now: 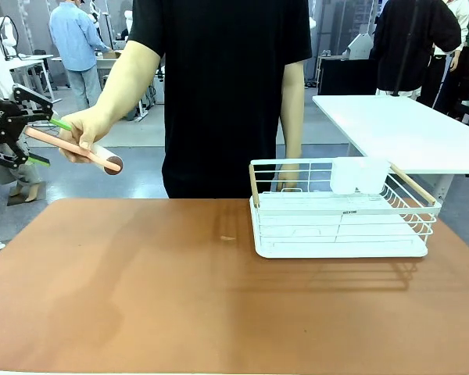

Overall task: Clean the table.
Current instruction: Pick up the Lint Roller when the human hands it over.

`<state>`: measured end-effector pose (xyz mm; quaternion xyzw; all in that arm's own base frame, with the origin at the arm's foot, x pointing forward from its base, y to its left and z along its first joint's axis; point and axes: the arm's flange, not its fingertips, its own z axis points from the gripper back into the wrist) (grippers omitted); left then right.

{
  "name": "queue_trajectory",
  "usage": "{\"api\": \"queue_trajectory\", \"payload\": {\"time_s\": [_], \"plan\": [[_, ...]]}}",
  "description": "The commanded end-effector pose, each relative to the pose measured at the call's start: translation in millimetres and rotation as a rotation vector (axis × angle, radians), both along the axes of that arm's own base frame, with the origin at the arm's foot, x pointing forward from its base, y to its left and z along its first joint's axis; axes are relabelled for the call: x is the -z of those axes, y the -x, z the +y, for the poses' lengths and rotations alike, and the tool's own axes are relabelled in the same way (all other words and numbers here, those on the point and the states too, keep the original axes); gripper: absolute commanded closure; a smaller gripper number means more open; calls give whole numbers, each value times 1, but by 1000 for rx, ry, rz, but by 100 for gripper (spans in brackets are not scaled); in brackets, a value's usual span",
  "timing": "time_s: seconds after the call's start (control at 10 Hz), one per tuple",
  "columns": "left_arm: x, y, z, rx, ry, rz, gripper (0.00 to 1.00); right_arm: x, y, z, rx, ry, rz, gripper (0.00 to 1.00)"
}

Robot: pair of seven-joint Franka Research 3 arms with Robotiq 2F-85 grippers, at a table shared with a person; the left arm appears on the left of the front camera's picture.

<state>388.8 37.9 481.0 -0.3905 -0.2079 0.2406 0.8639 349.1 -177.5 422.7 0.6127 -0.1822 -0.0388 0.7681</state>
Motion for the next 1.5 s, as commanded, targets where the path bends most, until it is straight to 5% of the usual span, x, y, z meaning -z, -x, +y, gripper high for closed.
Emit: {"api": "queue_trajectory", "payload": {"time_s": [0.0, 0.6, 0.7, 0.8, 1.4], "plan": [[7, -6, 1, -10, 7, -21, 33, -3, 0, 0, 7, 0, 6, 0], [10, -9, 7, 0, 32, -22, 92, -3, 0, 0, 7, 0, 6, 0], [6, -10, 9, 6, 36, -27, 88, -3, 0, 0, 7, 0, 6, 0], [1, -10, 11, 15, 51, -36, 100, -3, 0, 0, 7, 0, 6, 0], [3, -6, 9, -9, 20, 6, 100, -3, 0, 0, 7, 0, 6, 0]]}}
